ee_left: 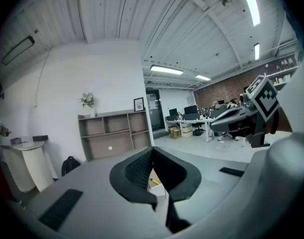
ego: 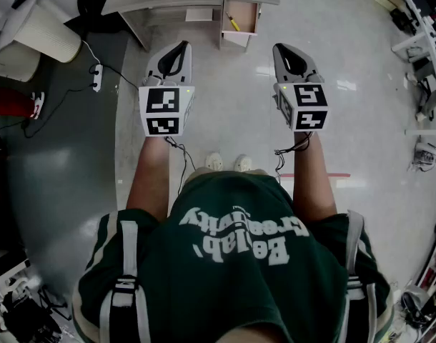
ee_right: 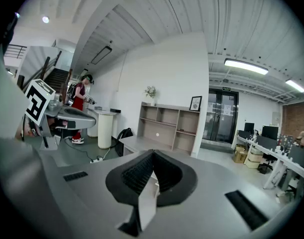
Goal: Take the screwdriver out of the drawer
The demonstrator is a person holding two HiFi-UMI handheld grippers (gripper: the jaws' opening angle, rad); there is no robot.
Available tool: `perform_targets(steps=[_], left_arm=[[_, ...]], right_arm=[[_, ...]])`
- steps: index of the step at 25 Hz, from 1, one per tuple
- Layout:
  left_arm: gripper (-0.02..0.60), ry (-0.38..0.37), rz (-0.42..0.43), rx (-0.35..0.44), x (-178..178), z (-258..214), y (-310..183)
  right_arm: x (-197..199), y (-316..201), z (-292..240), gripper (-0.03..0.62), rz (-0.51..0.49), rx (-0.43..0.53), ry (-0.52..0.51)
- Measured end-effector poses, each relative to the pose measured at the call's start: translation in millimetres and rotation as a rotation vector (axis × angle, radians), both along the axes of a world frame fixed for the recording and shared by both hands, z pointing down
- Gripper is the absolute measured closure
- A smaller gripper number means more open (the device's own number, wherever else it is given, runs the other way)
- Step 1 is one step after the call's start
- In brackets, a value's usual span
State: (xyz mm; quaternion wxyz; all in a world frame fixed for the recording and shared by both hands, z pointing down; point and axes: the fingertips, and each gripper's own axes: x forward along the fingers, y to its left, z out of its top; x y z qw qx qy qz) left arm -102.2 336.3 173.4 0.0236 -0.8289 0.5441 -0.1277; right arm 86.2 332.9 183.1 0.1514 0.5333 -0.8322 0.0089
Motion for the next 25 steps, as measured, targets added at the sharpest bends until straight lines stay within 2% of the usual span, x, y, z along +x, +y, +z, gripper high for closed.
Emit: perform_targets(steps=[8,25], left_arm=[[0.563,0.007,0.01,0.012,1.8,-4.5,-0.6],[0.563,0.007,0.049,0.019,-23.5,0.2,-0.3]], right_arm=[[-3.8,-3.3,-3.0,0.562,0.008,0.011,-0.008],[-30.3,5.3,2.9,0.56,0.032,0.03,-0.025]])
